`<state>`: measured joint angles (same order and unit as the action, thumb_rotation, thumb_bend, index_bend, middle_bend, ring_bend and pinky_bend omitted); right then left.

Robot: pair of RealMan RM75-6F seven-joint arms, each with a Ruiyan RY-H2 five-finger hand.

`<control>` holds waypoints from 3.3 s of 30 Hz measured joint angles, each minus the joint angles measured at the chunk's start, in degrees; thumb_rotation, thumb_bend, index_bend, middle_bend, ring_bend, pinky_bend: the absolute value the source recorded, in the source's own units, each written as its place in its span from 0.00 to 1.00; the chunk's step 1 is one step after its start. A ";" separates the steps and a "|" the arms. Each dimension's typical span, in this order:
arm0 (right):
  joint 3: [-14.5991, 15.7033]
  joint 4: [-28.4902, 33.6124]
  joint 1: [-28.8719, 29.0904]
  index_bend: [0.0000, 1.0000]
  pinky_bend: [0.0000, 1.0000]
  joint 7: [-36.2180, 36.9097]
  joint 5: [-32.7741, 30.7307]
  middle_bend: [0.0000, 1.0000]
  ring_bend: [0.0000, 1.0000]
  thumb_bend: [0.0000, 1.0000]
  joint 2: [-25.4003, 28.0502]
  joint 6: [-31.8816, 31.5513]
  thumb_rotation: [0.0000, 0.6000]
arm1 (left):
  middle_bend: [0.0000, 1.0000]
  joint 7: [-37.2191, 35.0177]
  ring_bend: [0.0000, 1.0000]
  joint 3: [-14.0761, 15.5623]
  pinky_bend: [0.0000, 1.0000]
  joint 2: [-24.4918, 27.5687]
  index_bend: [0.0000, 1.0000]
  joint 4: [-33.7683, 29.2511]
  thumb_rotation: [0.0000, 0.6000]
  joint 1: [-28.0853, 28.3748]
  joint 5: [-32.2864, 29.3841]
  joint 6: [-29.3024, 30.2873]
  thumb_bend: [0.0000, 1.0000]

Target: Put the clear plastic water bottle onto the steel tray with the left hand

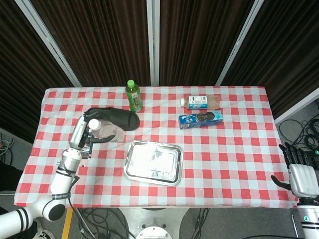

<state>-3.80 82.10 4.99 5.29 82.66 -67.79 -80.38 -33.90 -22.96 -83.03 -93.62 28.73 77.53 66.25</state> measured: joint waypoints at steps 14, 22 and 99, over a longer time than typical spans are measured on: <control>-0.36 0.39 0.14 0.00 0.00 0.50 -0.54 0.00 0.00 0.10 0.39 0.40 1.00 | 0.70 1.61 0.55 2.25 0.54 -0.74 0.65 1.12 1.00 2.36 -4.67 -3.37 0.25; -0.27 -0.63 0.27 0.00 0.00 1.20 -0.98 0.00 0.00 0.10 0.28 1.31 1.00 | 0.70 0.89 0.55 5.87 0.54 -1.71 0.65 4.79 1.00 1.18 -3.27 -4.96 0.25; -0.64 -1.83 0.63 0.00 0.00 1.71 -2.30 0.00 0.00 0.10 -0.11 2.79 1.00 | 0.68 5.28 0.55 10.03 0.54 -18.46 0.59 14.14 1.00 6.56 0.54 -1.28 0.24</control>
<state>-4.44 80.26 5.61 7.00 80.36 -67.90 -77.58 -28.62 -12.93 -101.49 -79.48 35.29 78.07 64.97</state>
